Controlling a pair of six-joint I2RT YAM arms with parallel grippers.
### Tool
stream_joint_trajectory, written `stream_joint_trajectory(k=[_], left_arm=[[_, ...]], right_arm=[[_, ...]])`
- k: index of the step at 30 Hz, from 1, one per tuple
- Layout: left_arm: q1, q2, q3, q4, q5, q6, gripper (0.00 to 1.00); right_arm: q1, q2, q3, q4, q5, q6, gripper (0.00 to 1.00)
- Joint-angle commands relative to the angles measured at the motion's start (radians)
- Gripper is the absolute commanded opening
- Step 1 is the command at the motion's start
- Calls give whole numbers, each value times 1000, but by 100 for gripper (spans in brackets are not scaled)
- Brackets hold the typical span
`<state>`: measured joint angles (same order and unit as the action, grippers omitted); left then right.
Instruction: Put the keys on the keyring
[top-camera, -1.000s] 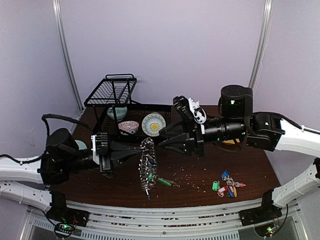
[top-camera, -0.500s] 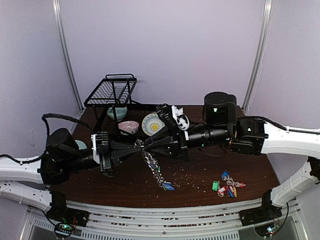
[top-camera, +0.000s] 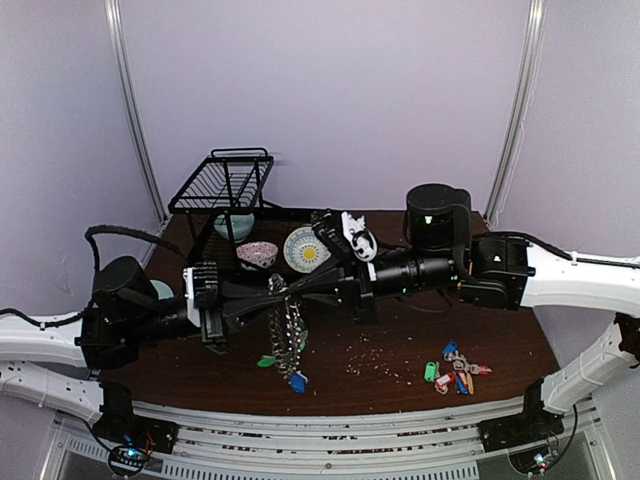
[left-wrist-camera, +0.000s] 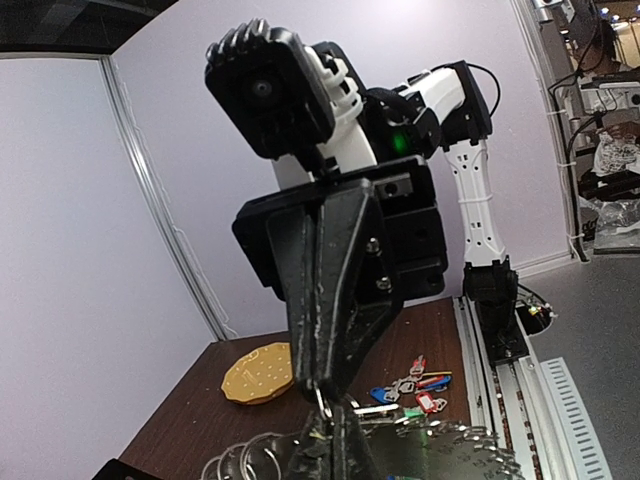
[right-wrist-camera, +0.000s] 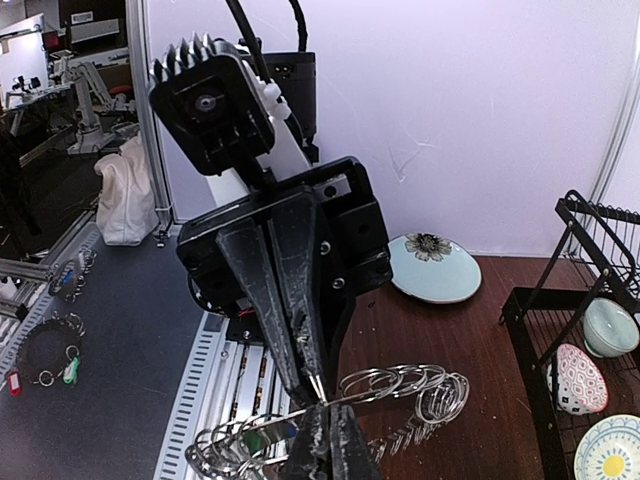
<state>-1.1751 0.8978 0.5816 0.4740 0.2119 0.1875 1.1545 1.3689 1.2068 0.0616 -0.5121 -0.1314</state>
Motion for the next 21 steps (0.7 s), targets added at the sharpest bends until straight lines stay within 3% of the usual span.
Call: stream_joint_trajectory(k=[1,2,3,11,21], left_arm=[[-3,31,69,22,-40,9,10],[-3,43,91,-16,-59,17,20],[-3,57,114,-53,-78,27,24],[-3,163,227,-249,-103,43,24],[-3,210,270,-299,-89,13,15]], right_arm=[[3,-22,80,-164,76,-56,0],[5,-25,110,-234,136,-85,0],[4,-26,141,-316,178,-107,0],[34,66,397,-770,430,-202,0],[82,111,451,-797,448,-247,0]])
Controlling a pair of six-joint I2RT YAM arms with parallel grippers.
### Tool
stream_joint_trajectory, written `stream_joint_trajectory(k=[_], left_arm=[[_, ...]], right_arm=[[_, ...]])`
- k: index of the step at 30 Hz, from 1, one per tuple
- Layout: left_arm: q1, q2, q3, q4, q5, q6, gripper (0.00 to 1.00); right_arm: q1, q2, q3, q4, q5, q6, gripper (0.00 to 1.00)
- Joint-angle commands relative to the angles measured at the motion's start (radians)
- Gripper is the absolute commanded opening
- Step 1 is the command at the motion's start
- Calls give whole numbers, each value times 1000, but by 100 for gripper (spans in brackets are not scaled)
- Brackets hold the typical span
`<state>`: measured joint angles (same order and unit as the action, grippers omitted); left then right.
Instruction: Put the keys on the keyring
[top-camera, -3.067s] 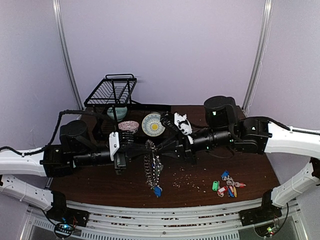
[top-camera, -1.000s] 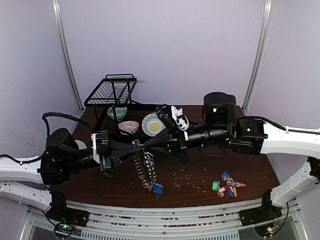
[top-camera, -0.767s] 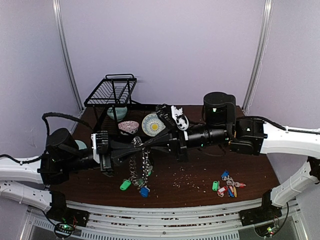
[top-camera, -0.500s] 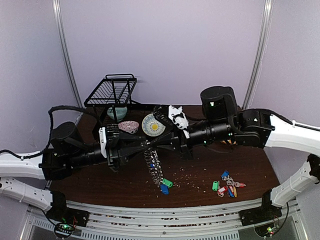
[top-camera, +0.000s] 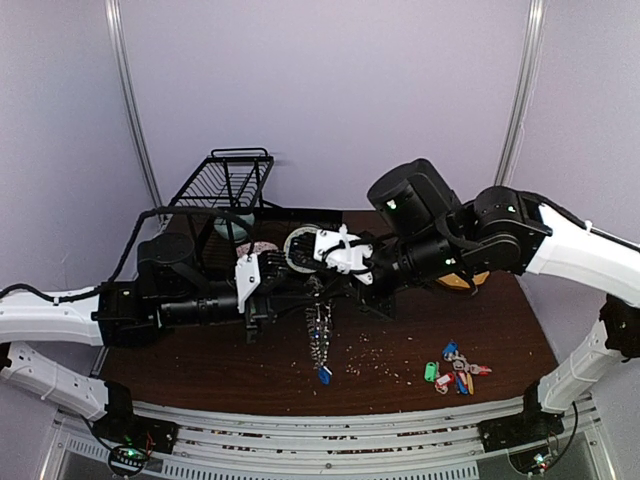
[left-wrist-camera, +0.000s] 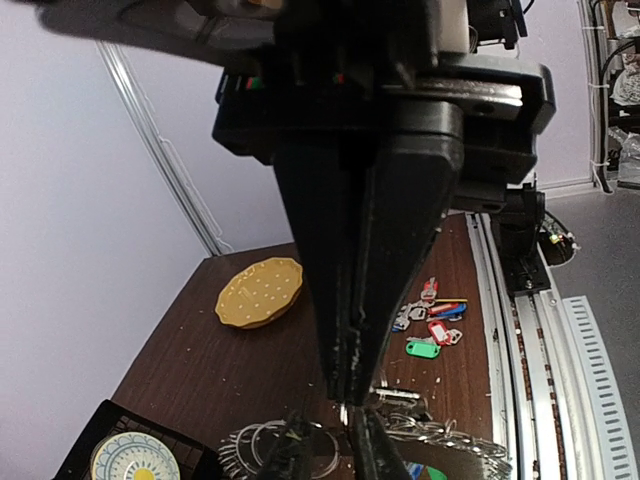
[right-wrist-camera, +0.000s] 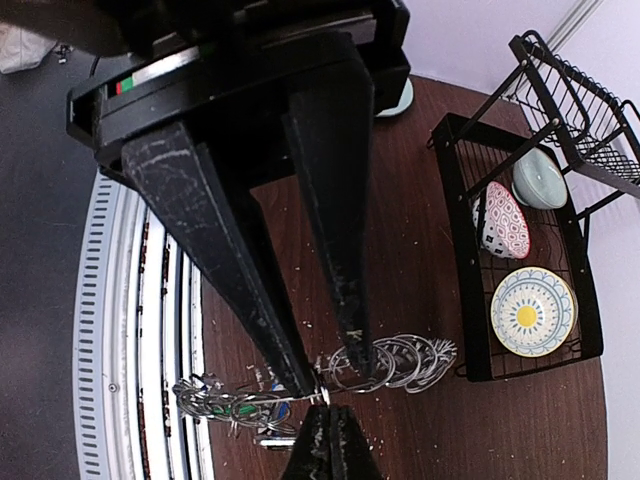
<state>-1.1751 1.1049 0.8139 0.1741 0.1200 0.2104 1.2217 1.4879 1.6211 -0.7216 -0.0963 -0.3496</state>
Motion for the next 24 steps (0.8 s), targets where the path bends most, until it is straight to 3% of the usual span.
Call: stream_joint_trajectory(k=[1,3,12,19,24], left_arm=[[-3,8,41,-4,2,-9,13],[-3,16,48,-14,0,-11,11],[-3,25,48,-19,0,-10,19],[-3,22,42,-14,17,-6,14],[-3,16,32,6,42,-4,19]], right_arm=[[17,-8,39,-11,30,-31,0],[23,-7,43,-5,24,-34,0],[30,-9,36,20,14,-42,0],[30,-40,10,62,8,-40,0],[30,-49,-5,79,25,-37,0]])
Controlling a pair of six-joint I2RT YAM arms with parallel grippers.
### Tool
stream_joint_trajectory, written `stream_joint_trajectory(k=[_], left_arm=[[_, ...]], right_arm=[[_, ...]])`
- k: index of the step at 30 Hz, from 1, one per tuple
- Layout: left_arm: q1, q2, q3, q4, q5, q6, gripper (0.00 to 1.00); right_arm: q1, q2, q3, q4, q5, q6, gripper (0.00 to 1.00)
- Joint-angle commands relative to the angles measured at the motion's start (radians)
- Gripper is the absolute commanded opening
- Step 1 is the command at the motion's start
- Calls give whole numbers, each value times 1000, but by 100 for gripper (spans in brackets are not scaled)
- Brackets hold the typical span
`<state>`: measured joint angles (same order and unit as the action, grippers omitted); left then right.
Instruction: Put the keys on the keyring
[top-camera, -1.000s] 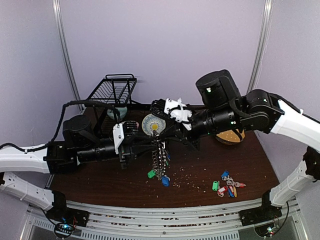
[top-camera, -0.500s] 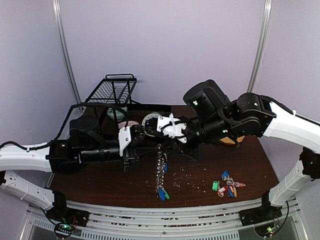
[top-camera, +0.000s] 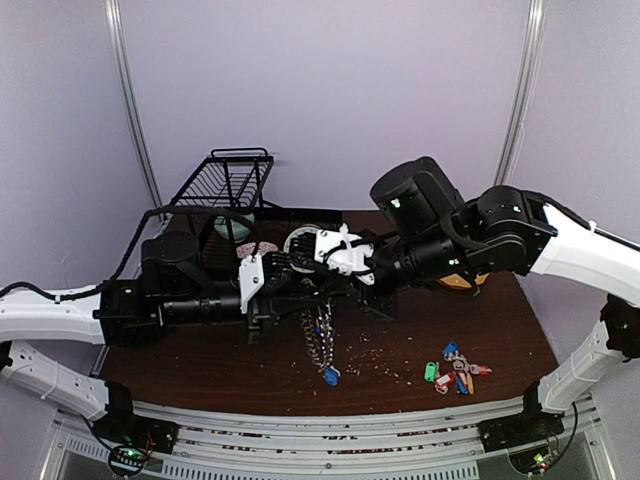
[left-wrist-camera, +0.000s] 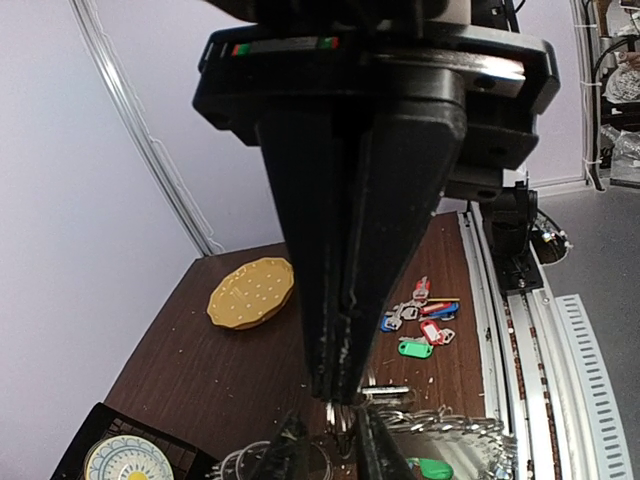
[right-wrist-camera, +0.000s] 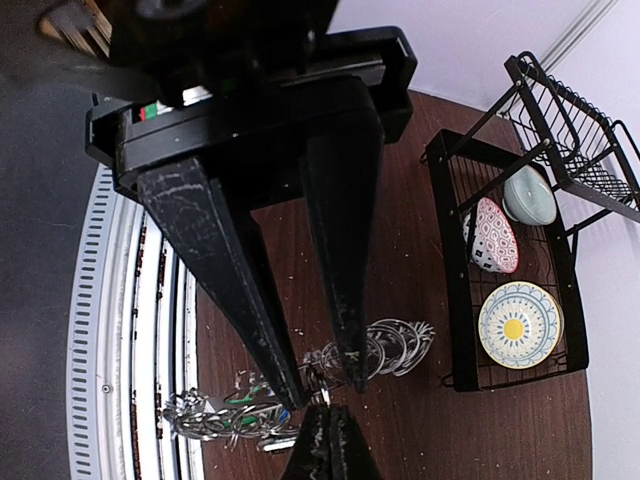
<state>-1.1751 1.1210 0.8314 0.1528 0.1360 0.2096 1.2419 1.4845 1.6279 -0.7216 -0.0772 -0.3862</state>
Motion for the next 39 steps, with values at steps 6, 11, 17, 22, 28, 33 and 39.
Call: stream_joint_trajectory(k=[6,11,17,22,28,33,39], left_arm=[[-3,-28,-16,76,40,-12,3],[-3,-23,-12,66,18,-9,0],[-3,-86,-65,145,-22,-4,0],[-3,-115,-94,186,-19,5,0],[-3,-126,-102,194,-6,13,0],[-3,-131,-104,197,2,17,0],[-3,-139,-110,199,31,26,0]], right_arm=[[8,-52,-28,89,-6,-1,0],[10,-55,-31,103,-19,1,0],[-51,-119,-162,208,-59,50,20],[-93,-159,-275,339,-202,124,23],[-104,-164,-345,457,-264,181,25],[-109,-153,-363,497,-315,199,24],[-120,-149,-371,518,-319,206,22]])
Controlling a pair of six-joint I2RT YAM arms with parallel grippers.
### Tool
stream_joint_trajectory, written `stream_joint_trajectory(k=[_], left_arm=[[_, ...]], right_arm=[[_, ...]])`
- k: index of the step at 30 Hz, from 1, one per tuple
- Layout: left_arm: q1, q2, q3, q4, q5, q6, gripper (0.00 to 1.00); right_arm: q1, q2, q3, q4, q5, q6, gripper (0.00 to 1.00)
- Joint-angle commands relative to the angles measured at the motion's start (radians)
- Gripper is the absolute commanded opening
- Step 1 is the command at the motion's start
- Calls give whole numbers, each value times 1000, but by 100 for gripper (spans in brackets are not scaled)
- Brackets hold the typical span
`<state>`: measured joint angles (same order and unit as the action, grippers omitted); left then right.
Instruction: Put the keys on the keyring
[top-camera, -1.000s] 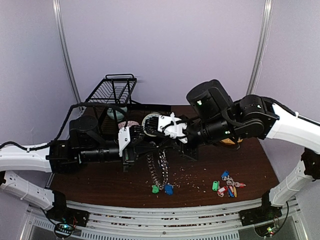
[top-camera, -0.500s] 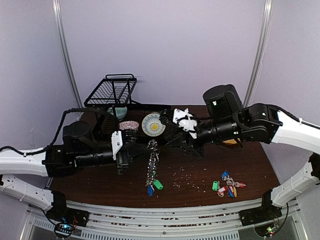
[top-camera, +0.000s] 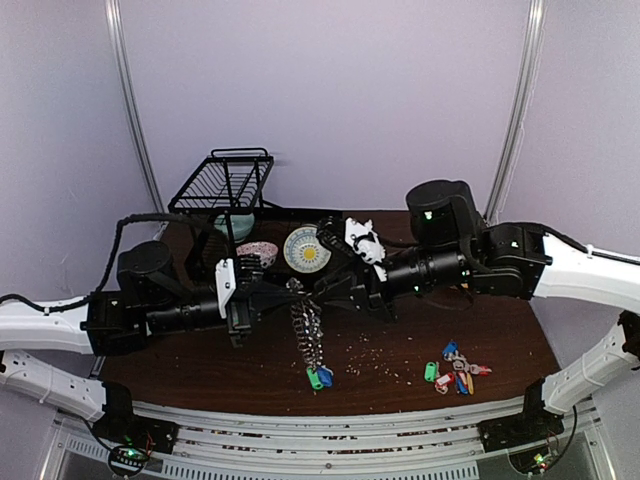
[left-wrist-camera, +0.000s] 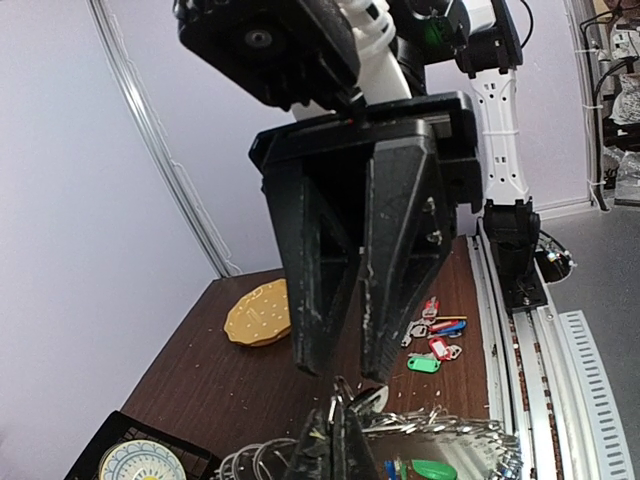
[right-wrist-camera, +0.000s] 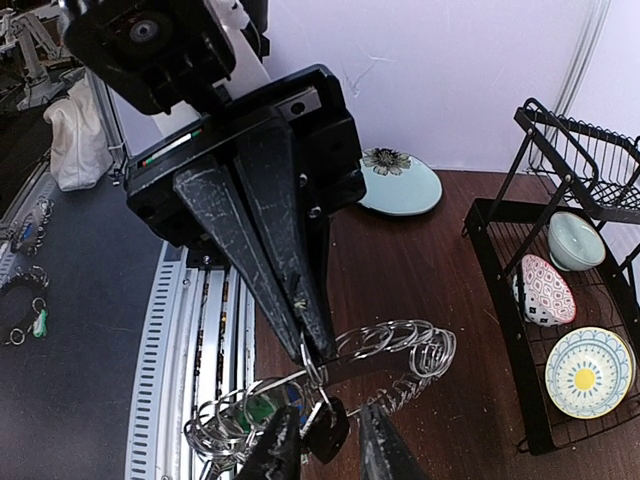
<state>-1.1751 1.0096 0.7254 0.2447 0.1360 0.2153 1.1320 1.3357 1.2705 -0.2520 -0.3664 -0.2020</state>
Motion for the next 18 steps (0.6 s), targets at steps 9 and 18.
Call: stream_joint_trajectory(k=[9,18], left_arm=[[-3,-43,-19,127,70,24,0],[-3,-42,-23,131,55,25,0]], right_arm=[[-14,19,-13,51,-53,19,11],[-15,45,1,14,-98,21,14]])
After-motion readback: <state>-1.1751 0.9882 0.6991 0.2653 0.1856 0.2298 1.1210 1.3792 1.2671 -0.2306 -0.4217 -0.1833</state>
